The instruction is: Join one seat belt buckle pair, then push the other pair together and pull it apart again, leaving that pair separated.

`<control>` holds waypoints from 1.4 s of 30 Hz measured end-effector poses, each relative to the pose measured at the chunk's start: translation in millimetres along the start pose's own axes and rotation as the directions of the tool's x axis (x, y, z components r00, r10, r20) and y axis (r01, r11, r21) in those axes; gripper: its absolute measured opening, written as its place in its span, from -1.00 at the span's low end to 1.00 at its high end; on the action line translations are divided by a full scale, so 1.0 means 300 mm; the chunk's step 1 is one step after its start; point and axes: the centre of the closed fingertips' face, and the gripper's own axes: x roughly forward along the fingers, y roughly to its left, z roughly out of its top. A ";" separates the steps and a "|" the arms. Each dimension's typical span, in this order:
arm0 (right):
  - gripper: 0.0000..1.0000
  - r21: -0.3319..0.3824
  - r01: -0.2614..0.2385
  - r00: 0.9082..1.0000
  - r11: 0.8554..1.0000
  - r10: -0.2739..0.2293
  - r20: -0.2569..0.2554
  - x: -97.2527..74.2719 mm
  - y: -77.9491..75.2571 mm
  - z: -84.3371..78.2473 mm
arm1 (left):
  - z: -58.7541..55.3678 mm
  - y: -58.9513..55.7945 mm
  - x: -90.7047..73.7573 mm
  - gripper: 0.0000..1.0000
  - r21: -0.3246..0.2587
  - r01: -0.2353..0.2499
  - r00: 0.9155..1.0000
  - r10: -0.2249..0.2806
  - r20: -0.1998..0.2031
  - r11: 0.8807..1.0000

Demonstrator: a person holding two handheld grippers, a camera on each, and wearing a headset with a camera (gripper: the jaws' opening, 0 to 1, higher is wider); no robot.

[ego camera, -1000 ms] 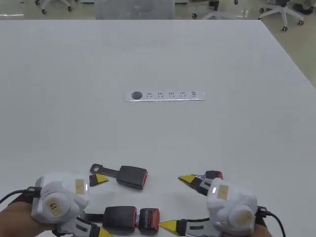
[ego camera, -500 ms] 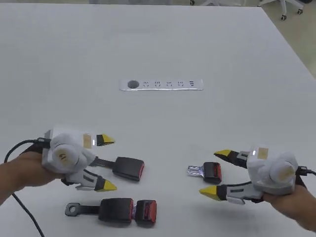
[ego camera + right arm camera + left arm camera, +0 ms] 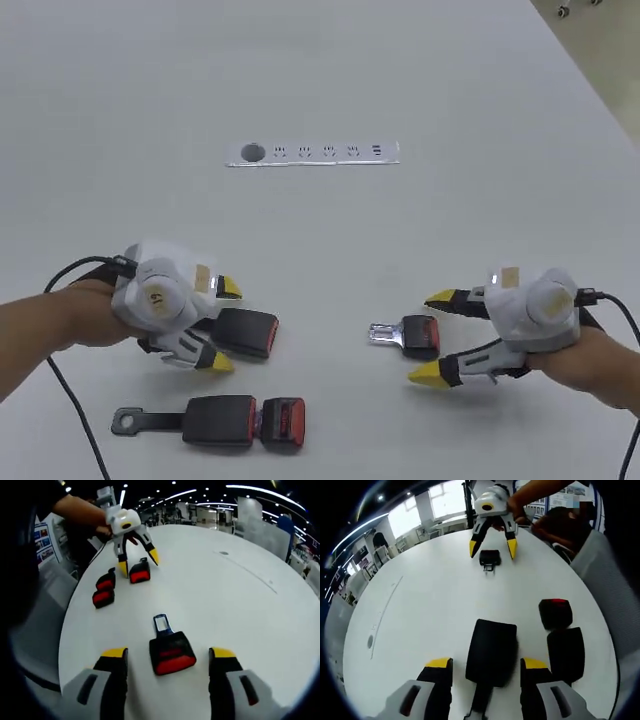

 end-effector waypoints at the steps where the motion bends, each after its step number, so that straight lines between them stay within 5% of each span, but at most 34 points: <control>1: 0.35 0.005 -0.013 1.000 1.000 0.013 0.000 -0.003 0.001 0.001 | 0.002 0.002 0.002 0.12 -0.007 0.007 1.000 -0.007 0.000 1.000; 7: 0.23 -0.029 -0.056 0.998 0.998 0.055 -0.030 0.000 0.009 -0.014 | 0.007 -0.026 0.013 -0.02 -0.001 0.094 0.996 -0.094 0.004 0.996; 15: 0.05 -0.065 -0.099 0.995 0.993 0.097 -0.036 0.003 0.028 -0.015 | 0.009 -0.017 0.011 -0.25 -0.015 0.077 0.997 -0.076 0.028 0.997; 21: -0.26 -0.135 -0.080 0.996 0.988 0.075 -0.047 0.004 0.011 -0.017 | 0.014 -0.014 0.010 -0.29 -0.032 0.041 0.999 -0.040 0.030 0.999; 32: -0.28 -0.083 -0.058 0.995 0.995 0.064 0.071 -0.017 0.033 -0.006 | 0.005 -0.008 0.006 -0.30 -0.094 0.004 0.999 0.000 0.038 0.996; 42: -0.29 -0.066 -0.060 0.992 0.996 0.067 0.107 -0.005 0.021 0.001 | 0.007 -0.013 0.007 -0.30 -0.084 0.016 1.000 -0.014 0.023 0.996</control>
